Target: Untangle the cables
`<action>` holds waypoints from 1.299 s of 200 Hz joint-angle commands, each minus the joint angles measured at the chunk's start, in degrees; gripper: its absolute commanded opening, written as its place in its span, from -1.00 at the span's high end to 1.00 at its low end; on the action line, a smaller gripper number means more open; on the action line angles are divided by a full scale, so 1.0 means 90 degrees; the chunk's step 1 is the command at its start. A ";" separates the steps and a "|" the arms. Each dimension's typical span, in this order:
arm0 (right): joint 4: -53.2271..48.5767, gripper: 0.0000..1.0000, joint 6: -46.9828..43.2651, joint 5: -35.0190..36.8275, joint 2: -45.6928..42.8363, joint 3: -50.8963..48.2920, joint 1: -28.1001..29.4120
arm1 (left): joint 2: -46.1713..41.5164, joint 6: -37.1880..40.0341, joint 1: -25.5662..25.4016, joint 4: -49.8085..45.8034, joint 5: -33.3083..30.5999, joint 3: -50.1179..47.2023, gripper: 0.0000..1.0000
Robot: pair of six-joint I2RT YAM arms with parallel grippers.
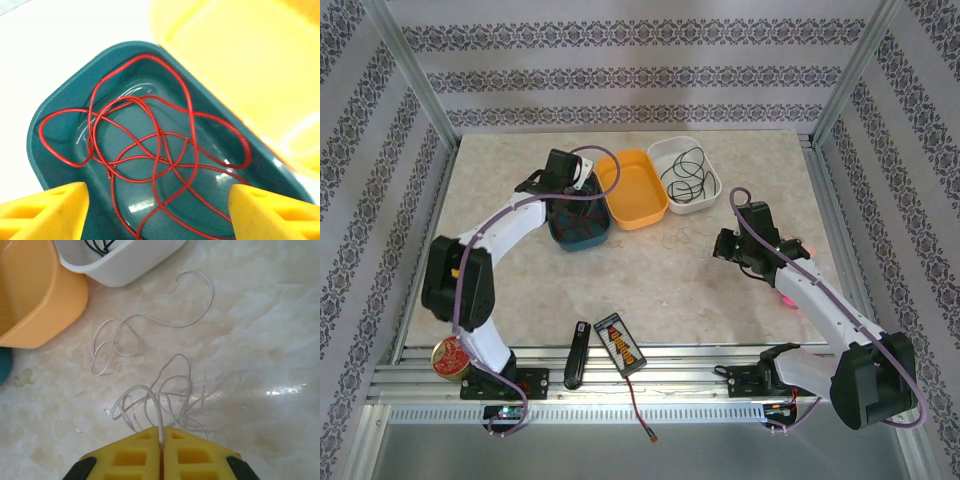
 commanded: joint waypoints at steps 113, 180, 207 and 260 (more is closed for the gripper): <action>-0.0277 0.98 0.0038 0.0060 -0.0612 0.0444 0.0282 | 0.0287 -0.1662 -0.2866 0.4210 0.2084 -0.1687 -0.14; -0.0486 0.99 0.0005 -0.0003 -0.1075 0.0928 0.0273 | 0.0784 -0.1812 -0.3263 0.6699 0.1945 -0.2588 -0.14; -0.0535 0.99 -0.0011 -0.0074 -0.1200 0.1210 0.0270 | 0.0919 -0.1947 -0.3263 0.7709 0.1919 -0.3025 -0.20; -0.0422 0.99 0.0149 -0.0403 -0.1206 0.1637 0.0276 | 0.1434 -0.2336 -0.3263 0.8661 0.1949 -0.3096 -0.24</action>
